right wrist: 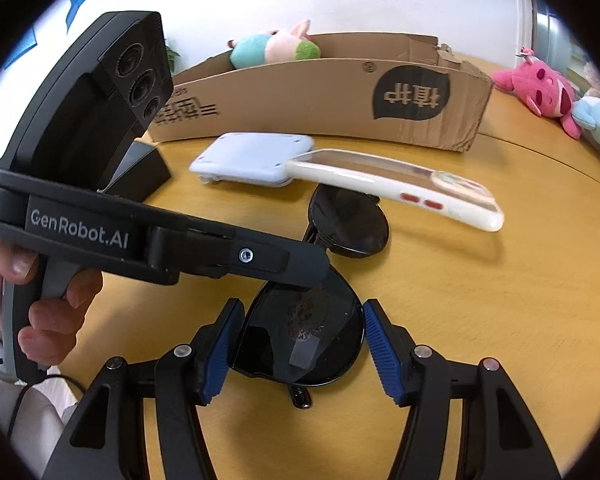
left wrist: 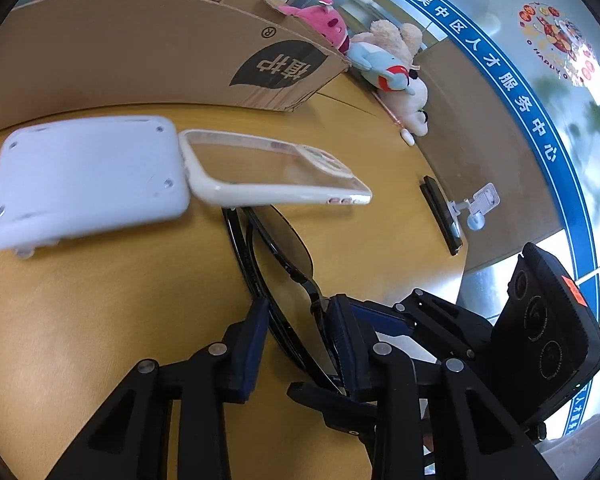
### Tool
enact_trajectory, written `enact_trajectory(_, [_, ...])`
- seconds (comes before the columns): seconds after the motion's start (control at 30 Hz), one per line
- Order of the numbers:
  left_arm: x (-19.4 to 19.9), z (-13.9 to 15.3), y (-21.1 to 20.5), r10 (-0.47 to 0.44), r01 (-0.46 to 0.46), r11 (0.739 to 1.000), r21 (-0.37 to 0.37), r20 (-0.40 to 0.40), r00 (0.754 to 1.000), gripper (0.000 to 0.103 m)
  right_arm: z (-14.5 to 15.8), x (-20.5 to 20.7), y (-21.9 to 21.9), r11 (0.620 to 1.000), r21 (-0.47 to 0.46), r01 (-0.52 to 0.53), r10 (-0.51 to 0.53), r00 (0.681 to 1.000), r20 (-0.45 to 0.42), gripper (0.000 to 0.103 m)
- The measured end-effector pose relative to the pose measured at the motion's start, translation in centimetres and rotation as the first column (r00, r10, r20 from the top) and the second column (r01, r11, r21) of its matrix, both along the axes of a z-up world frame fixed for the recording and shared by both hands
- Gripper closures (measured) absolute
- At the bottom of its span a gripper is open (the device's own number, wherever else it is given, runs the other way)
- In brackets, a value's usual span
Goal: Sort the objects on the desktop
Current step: 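Close both grippers on the black sunglasses on the table, then lift the sunglasses with both grippers and carry them over the box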
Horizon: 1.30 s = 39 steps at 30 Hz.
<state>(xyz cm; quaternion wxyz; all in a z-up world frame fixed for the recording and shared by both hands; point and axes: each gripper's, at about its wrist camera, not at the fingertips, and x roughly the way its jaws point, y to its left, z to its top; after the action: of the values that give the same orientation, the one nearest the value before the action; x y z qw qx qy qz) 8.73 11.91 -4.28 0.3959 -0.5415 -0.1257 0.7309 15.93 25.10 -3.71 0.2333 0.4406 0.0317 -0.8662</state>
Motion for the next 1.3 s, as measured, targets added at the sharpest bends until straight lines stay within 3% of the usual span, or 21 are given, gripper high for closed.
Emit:
enact_trajectory(0.17, [2.1,0.7,-2.6,0.052,-0.052,0.999,-0.005,-0.013,0.999,0.075,0.4,1.7,-1.3,0.998,-0.045,-0.034,0.034,0.999,-0.005,0.043])
enact_trajectory(0.2, [2.5,1.1,-3.1,0.058,-0.058,0.998,-0.001,-0.024,0.998,0.092,0.7,1.9,-1.6,0.998,-0.052,-0.04,0.039,0.999,-0.016,0.043])
enact_trajectory(0.23, [2.9,1.5,-3.7,0.057,-0.056,0.998,0.023,-0.026,0.998,0.092,1.1,2.2,-2.0,0.996,-0.068,-0.057,0.055,0.998,-0.027,0.043])
enact_trajectory(0.37, [3.7,3.9,-5.2,0.088,-0.088,0.996,0.003,-0.104,0.991,0.092,2.6,2.8,-3.6,0.994,-0.053,-0.095,0.091,0.992,-0.083,0.043])
enact_trajectory(0.53, [3.2,5.1,-6.4,0.11,-0.107,0.994,0.026,-0.125,0.986,0.092,3.8,2.2,-4.4,0.993,-0.06,-0.102,0.095,0.989,-0.111,0.043])
enact_trajectory(0.67, [2.4,7.9,-6.0,0.099,-0.093,0.995,0.037,-0.209,0.973,0.093,5.8,1.9,-4.7,0.995,-0.045,-0.087,0.078,0.982,-0.174,0.043])
enact_trajectory(0.87, [-1.7,15.7,-5.0,0.067,-0.046,0.997,0.063,-0.392,0.917,0.095,11.8,-1.4,-4.4,0.998,-0.039,-0.054,0.038,0.942,-0.333,0.043])
enact_trajectory(1.07, [-8.9,22.9,-4.4,0.053,-0.016,0.997,0.079,-0.495,0.867,0.095,18.3,-7.9,-4.6,0.997,-0.062,-0.036,0.005,0.896,-0.443,0.043])
enact_trajectory(1.2, [-14.7,26.5,-4.4,0.062,-0.024,0.997,0.08,-0.523,0.85,0.095,22.0,-14.1,-5.1,0.997,-0.066,-0.046,0.01,0.883,-0.47,0.043])
enact_trajectory(1.3, [-19.8,27.9,-4.4,0.067,-0.028,0.996,0.084,-0.51,0.858,0.095,23.5,-18.4,-5.3,0.996,-0.067,-0.058,0.021,0.889,-0.457,0.043])
